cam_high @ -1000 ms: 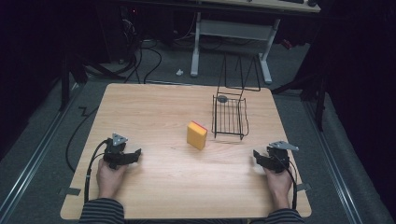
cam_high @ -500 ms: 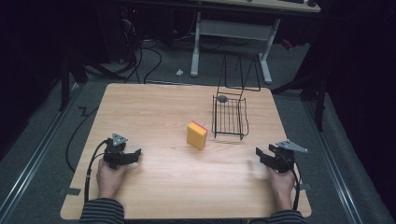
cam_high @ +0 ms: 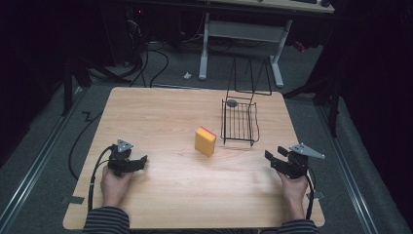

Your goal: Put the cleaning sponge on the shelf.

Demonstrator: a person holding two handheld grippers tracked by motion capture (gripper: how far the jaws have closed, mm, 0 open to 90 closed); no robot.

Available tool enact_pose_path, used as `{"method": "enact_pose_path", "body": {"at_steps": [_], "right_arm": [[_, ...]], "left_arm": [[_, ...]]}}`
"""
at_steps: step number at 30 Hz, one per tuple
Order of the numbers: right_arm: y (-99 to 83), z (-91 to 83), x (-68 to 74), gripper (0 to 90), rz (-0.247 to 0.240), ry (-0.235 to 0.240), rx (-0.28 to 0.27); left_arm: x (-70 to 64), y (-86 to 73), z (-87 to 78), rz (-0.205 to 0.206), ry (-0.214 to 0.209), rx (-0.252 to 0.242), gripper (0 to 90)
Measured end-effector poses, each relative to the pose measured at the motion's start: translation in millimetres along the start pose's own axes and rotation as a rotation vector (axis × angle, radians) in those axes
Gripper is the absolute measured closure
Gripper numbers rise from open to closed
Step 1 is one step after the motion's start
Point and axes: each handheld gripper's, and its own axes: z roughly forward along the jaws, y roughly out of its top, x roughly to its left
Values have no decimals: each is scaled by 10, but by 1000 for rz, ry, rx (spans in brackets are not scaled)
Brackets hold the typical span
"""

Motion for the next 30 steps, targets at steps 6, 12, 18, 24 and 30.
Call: {"method": "enact_pose_path", "body": {"at_steps": [6, 12, 18, 24, 30], "right_arm": [[61, -2, 66, 374, -1, 24, -20], [136, 1, 176, 376, -32, 65, -24], [174, 17, 307, 390, -63, 103, -56], [209, 75, 429, 388, -88, 147, -53], [238, 86, 555, 383, -110, 190, -53]], "left_arm": [[0, 0, 0, 1, 0, 0, 225], [-1, 0, 3, -1, 2, -2, 225], [0, 1, 1, -1, 1, 0, 226], [0, 1, 1, -1, 2, 0, 225], [1, 1, -1, 1, 1, 2, 225]]}}
